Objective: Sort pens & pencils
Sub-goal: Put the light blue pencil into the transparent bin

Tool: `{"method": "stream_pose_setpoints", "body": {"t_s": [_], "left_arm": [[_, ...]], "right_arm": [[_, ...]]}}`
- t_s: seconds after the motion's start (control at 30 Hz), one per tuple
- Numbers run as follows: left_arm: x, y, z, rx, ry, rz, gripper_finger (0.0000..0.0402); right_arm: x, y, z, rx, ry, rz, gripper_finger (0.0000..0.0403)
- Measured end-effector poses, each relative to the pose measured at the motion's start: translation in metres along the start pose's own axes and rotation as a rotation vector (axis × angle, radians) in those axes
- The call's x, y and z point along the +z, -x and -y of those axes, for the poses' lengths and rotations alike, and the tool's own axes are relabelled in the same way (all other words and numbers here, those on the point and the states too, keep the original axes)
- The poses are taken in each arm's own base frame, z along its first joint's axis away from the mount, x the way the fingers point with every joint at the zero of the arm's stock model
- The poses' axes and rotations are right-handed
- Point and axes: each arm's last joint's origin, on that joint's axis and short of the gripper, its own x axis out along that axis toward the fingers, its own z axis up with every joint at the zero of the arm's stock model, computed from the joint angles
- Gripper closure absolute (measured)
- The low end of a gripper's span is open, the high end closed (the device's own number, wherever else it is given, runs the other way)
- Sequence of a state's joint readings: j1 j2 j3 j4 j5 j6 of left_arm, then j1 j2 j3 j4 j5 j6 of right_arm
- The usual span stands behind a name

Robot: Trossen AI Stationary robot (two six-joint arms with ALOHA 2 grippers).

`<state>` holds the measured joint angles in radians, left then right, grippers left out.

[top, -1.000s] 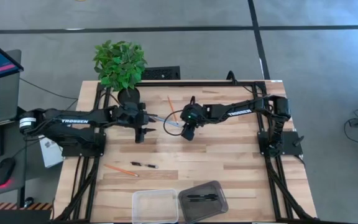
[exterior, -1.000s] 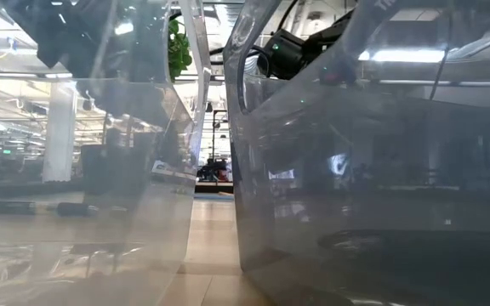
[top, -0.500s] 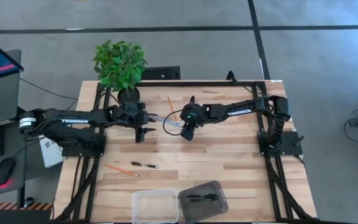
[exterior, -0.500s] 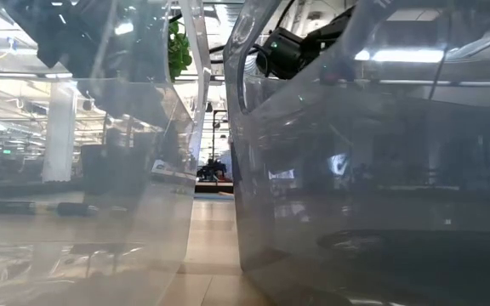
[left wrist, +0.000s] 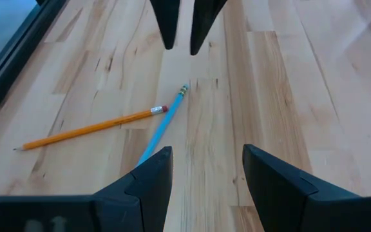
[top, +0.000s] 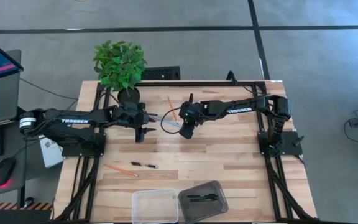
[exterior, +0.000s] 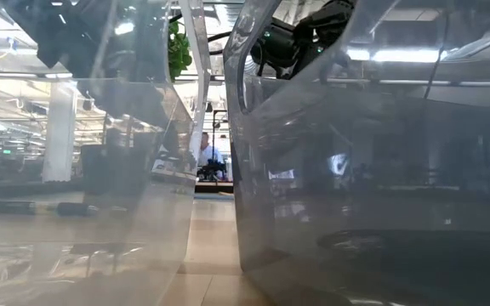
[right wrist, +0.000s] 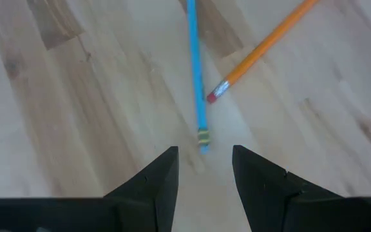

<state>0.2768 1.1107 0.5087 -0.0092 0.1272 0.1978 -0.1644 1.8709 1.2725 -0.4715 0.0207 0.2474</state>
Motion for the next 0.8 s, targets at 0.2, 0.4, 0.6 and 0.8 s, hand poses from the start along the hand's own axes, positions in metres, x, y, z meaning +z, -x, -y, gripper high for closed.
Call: {"method": "stream_pose_setpoints", "body": {"t_s": [0.2, 0.4, 0.6, 0.8], "left_arm": [[0.000, 0.000, 0.000, 0.000, 0.000, 0.000, 0.0221], [0.000, 0.000, 0.000, 0.000, 0.000, 0.000, 0.0221], [0.000, 0.000, 0.000, -0.001, 0.001, -0.002, 0.0221], [-0.001, 0.000, 0.000, -0.003, 0.002, -0.012, 0.0221]], "right_arm": [[0.000, 0.000, 0.002, 0.018, -0.014, -0.011, 0.0252], [0.011, 0.006, 0.002, 0.047, -0.019, 0.015, 0.0279], [0.024, 0.016, -0.002, 0.060, 0.045, 0.063, 0.0282], [0.027, 0.017, -0.005, 0.065, 0.058, 0.085, 0.0256]]}}
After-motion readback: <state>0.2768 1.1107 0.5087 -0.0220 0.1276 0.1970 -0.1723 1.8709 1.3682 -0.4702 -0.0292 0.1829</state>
